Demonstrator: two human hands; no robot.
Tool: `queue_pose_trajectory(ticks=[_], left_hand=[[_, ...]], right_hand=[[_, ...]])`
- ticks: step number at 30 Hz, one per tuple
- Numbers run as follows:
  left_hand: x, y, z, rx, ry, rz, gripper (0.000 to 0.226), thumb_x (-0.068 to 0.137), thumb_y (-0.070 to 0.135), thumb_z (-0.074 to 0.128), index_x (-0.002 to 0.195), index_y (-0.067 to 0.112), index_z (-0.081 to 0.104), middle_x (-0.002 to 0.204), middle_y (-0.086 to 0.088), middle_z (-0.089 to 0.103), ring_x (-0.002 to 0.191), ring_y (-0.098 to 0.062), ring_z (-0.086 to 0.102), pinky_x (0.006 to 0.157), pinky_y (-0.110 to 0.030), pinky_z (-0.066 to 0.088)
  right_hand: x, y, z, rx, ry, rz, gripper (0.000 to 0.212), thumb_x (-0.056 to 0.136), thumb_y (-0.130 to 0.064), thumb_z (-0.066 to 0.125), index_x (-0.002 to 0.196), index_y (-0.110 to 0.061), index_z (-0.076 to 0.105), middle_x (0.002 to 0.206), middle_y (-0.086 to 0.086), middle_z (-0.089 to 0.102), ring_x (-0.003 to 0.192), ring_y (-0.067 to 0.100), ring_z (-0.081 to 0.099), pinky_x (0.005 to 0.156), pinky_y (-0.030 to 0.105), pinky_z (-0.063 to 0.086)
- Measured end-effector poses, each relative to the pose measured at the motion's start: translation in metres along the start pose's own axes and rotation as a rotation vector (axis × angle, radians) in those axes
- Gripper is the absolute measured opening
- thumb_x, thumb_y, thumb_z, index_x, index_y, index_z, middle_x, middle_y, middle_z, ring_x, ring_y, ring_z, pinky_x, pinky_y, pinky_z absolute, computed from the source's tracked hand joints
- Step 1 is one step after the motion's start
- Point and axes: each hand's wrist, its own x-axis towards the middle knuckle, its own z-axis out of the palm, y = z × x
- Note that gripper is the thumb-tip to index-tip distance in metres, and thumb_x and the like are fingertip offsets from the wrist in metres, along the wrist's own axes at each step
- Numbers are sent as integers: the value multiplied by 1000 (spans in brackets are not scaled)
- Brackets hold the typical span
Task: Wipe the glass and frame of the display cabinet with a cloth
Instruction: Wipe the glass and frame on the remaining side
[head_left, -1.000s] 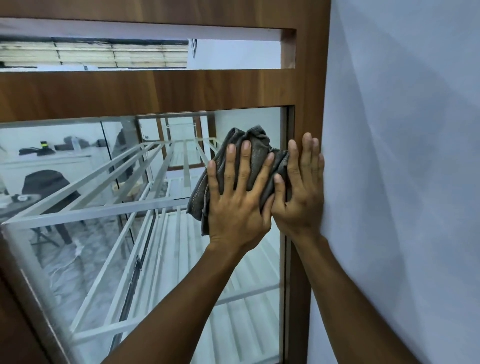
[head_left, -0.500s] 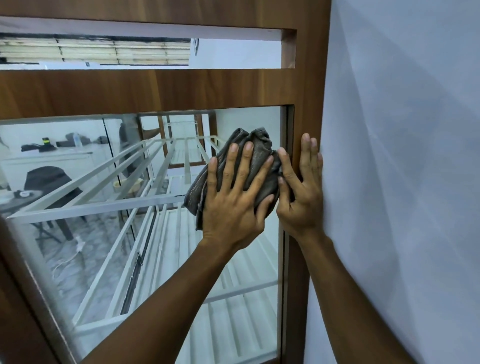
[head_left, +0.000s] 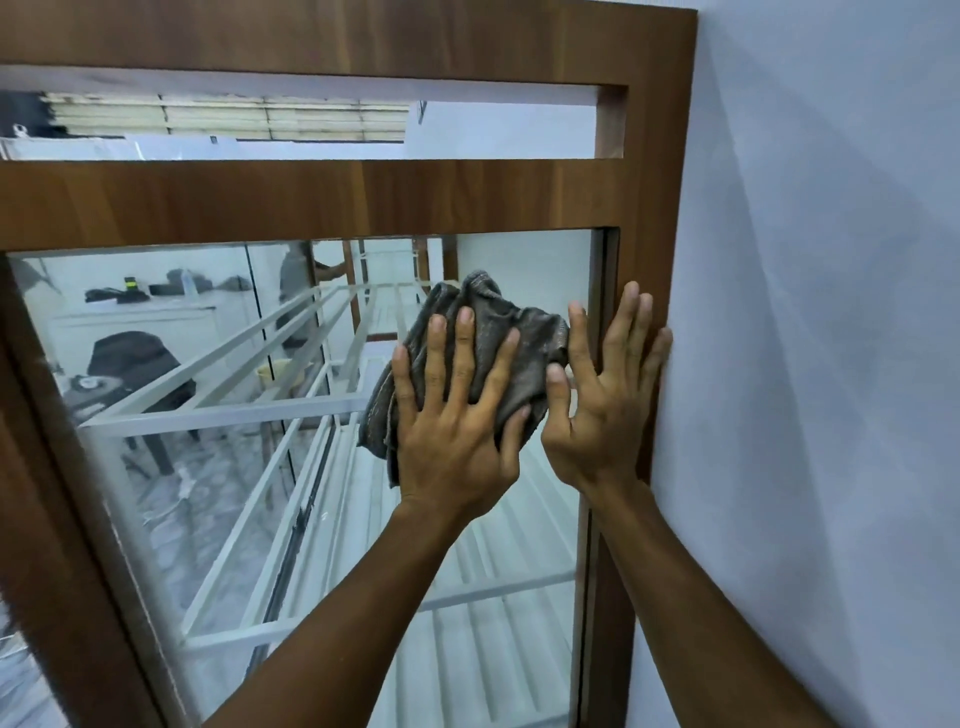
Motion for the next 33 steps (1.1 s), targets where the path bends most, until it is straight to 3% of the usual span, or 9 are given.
queue_pose_trajectory(ticks=[2, 5, 9, 13, 16, 20, 24, 29, 33], left_hand=[[-1, -15, -4, 10, 6, 32, 70, 102, 55, 51, 163, 24, 35, 172, -15, 16, 161, -33, 7, 129, -58, 4], [-10, -39, -15, 35, 72, -197, 70, 102, 54, 49, 163, 23, 35, 171, -16, 17, 161, -36, 9, 129, -59, 6], [-31, -79, -28, 73, 41, -38, 70, 100, 53, 53, 161, 22, 37, 170, -17, 21, 161, -36, 12, 129, -59, 8], [-42, -109, -43, 99, 101, -292, 72, 100, 53, 48, 162, 18, 35, 171, -18, 15, 160, -42, 13, 128, -59, 5], [-54, -133, -50, 119, 51, -107, 71, 99, 55, 49, 161, 22, 36, 170, -19, 21, 160, -40, 13, 128, -61, 9], [-54, -146, -58, 104, 125, -400, 75, 99, 55, 46, 163, 18, 29, 171, -20, 14, 160, -42, 9, 127, -64, 6], [-65, -173, -68, 107, 41, -136, 72, 99, 55, 49, 160, 18, 35, 170, -21, 20, 160, -41, 12, 126, -66, 12], [-71, -187, -74, 60, 127, -476, 74, 99, 48, 48, 162, 13, 32, 172, -22, 15, 161, -36, 3, 129, -57, 8], [-68, -170, -67, 109, 75, -367, 72, 101, 51, 42, 164, 17, 29, 171, -23, 9, 160, -42, 2, 127, -63, 6]], right_hand=[[-1, -13, 5, -17, -8, -23, 56, 105, -31, 37, 157, -11, 39, 167, 21, 20, 158, 34, 7, 127, 58, 0], [-7, -26, 17, 70, -44, -103, 54, 105, -25, 37, 156, -7, 37, 167, 19, 22, 158, 30, 6, 127, 57, 0], [-22, -58, 36, 132, -124, -193, 53, 105, -25, 40, 156, -9, 39, 167, 17, 19, 159, 29, 5, 125, 65, 2], [-29, -93, 48, 111, -114, -171, 54, 106, -33, 42, 157, -15, 38, 167, 18, 25, 157, 36, 14, 124, 67, 0], [-34, -113, 54, 82, -105, -158, 60, 102, -27, 50, 159, -15, 33, 167, 21, 23, 157, 41, 15, 123, 69, 0], [-33, -129, 61, 49, -99, -153, 65, 99, -28, 53, 160, -16, 33, 168, 21, 22, 156, 43, 14, 121, 71, -3], [-32, -161, 68, 123, -144, -293, 60, 98, -23, 51, 157, -17, 41, 168, 19, 21, 157, 40, 15, 122, 71, -1], [-37, -174, 76, 115, -117, -250, 61, 102, -27, 50, 160, -17, 34, 168, 18, 21, 157, 40, 15, 124, 67, 0], [-42, -158, 71, 154, -117, -295, 55, 104, -28, 49, 157, -14, 39, 166, 18, 25, 156, 38, 19, 126, 61, 4]])
